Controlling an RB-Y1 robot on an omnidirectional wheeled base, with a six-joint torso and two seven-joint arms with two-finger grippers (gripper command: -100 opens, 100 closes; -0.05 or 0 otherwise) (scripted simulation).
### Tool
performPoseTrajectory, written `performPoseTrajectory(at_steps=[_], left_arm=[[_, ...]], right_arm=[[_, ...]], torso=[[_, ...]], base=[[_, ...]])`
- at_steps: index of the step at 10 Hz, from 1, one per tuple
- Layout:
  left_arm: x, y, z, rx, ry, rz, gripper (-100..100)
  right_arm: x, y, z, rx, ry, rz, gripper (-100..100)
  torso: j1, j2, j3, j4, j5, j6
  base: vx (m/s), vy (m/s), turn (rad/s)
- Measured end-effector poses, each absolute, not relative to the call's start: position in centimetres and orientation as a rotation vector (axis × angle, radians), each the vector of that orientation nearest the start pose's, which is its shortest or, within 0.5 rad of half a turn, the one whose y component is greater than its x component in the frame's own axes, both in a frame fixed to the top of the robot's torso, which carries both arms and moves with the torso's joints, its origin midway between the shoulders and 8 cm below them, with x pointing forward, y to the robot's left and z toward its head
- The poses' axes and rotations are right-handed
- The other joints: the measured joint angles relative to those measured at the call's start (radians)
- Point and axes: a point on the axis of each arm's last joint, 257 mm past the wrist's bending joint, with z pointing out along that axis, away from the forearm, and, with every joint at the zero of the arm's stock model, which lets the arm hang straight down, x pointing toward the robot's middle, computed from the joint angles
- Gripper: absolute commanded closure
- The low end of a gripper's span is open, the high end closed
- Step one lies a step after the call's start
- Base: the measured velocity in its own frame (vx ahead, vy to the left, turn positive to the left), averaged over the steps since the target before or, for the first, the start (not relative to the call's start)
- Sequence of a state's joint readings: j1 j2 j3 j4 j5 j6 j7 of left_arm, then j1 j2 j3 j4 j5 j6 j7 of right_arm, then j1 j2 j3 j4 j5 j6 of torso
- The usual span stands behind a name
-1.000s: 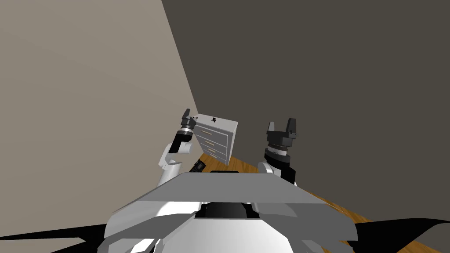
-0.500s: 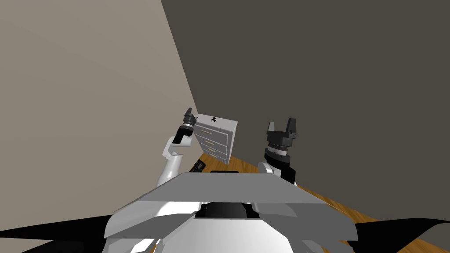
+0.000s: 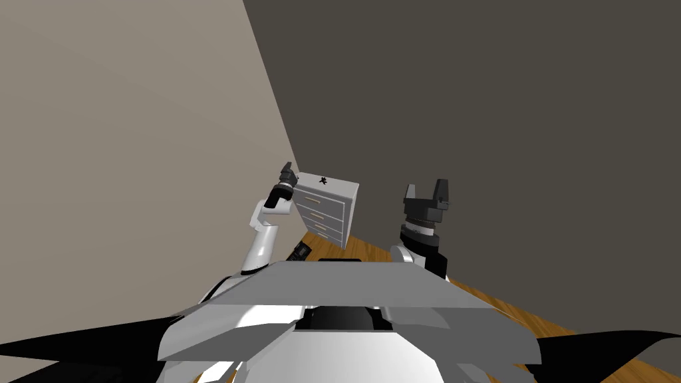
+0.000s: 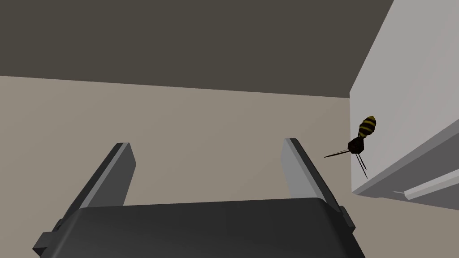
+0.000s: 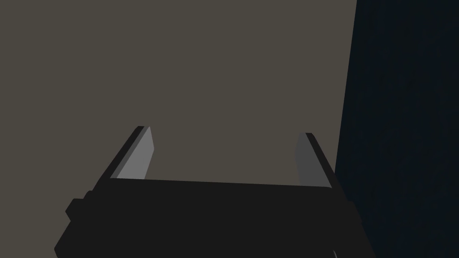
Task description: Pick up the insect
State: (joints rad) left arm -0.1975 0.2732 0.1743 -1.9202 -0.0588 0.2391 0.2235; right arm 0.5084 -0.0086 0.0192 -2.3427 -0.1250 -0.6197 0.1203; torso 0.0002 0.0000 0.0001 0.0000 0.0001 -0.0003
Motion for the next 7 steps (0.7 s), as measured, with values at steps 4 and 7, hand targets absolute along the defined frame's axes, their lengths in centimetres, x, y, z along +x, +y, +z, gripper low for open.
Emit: performPoseTrajectory(at_steps=[4, 7], left_arm=[[59.2, 35.1, 2.1, -1.032, 0.955, -1.140, -100], [60.8, 36.7, 1.7, -1.106, 0.971, -1.096, -100]], right_arm=[[30.6, -28.4, 6.9, 0.556, 0.444, 1.315, 0], [30.6, -28.4, 6.9, 0.556, 0.444, 1.315, 0]], torso=[[0.000, 0.000, 0.000, 0.000, 0.000, 0.000], [0.000, -0.001, 0.000, 0.000, 0.000, 0.000]], base=[[-0.004, 0.008, -0.026], [0.003, 0.005, -0.028]])
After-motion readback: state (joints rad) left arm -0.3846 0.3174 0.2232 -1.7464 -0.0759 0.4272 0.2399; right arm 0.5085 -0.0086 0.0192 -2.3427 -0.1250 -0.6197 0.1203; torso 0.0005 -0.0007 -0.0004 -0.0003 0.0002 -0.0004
